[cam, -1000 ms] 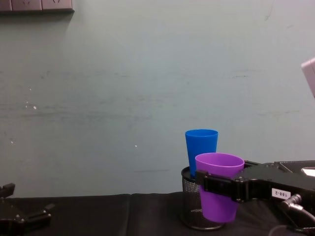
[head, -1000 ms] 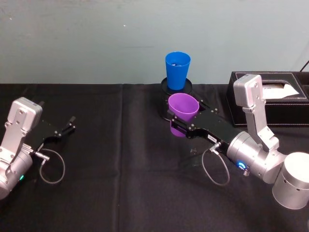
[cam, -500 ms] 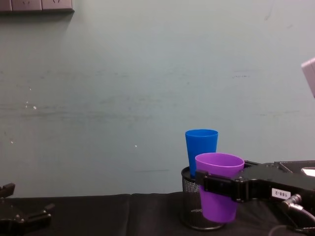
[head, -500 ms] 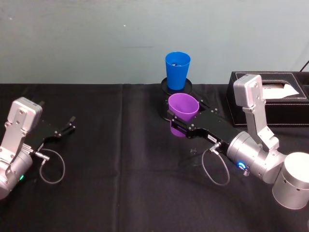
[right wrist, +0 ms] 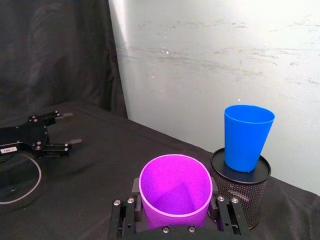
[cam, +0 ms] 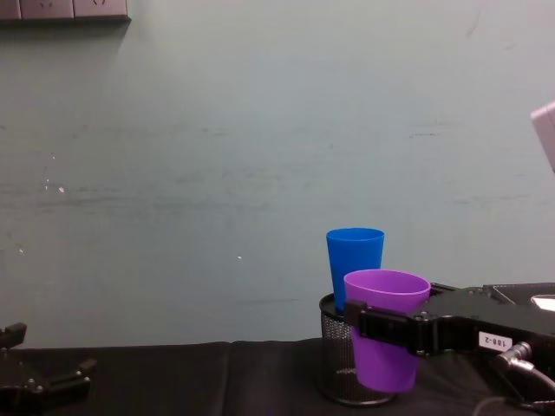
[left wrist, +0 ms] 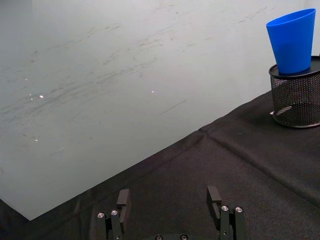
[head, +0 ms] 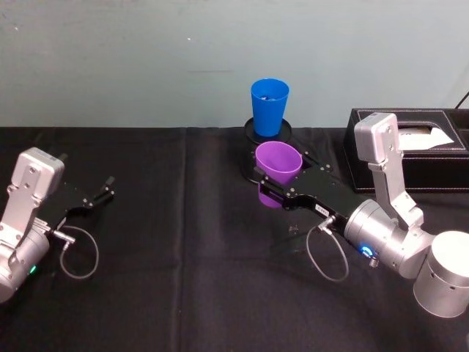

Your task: Pick up one cup with a gripper and tap it against the other cup.

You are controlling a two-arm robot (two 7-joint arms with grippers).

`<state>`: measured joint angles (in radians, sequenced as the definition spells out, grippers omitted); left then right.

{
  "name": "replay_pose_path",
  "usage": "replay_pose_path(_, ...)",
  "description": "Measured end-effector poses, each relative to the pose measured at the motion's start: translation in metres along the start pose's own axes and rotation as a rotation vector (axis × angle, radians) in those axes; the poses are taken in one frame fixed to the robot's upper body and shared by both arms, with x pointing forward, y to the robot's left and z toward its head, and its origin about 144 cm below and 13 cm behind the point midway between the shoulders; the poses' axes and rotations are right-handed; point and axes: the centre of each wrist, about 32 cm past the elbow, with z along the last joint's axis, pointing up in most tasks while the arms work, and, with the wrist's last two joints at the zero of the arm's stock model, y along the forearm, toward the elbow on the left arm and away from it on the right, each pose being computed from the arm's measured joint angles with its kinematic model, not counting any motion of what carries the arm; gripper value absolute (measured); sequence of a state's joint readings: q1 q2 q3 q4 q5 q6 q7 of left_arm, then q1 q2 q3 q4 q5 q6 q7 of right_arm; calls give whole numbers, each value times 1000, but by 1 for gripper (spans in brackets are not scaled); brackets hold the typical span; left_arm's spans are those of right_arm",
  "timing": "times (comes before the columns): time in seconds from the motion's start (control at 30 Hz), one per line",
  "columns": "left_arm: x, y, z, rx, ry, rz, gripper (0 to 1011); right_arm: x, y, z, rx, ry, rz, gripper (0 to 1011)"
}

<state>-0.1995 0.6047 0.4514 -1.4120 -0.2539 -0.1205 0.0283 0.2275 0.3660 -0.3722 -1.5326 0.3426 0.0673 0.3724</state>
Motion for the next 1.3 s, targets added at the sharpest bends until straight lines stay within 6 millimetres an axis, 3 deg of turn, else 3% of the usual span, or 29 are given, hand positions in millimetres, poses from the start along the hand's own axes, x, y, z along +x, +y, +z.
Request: replay_pose_path(1.3, 0, 0, 0, 0, 0, 0, 1000, 0, 0, 0, 0, 0, 0, 734)
